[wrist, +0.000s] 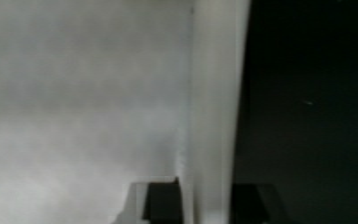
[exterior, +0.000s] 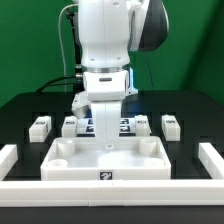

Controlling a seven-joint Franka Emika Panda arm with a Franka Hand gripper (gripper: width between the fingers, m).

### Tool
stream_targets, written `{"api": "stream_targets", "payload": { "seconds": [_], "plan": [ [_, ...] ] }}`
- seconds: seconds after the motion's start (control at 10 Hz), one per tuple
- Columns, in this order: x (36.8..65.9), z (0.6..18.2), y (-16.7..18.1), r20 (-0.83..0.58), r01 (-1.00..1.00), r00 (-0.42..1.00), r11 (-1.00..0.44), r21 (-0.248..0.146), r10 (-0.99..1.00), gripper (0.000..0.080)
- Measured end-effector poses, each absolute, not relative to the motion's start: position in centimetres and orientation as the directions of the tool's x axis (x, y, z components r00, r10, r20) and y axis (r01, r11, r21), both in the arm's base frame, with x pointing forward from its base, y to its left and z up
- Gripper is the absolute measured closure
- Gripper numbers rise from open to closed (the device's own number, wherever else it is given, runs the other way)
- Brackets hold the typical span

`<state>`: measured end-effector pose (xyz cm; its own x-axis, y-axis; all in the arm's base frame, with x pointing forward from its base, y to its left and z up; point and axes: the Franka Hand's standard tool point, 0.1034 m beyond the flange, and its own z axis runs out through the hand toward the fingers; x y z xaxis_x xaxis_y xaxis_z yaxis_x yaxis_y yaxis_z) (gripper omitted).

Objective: Assemble desk

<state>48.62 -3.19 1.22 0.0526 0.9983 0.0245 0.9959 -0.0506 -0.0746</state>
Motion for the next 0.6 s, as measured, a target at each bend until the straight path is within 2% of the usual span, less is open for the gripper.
{"api": "stream_targets", "payload": {
  "seconds": [0.1,0.6],
  "plan": [
    [48.76,1.3,-3.2,0.025,0.996,0.053,-0.051,-0.069,0.998,0.0741],
    [48.8,1.32,-3.2,0.025,0.996,0.052,-0.051,-0.067,0.998,0.0741]
  ]
}}
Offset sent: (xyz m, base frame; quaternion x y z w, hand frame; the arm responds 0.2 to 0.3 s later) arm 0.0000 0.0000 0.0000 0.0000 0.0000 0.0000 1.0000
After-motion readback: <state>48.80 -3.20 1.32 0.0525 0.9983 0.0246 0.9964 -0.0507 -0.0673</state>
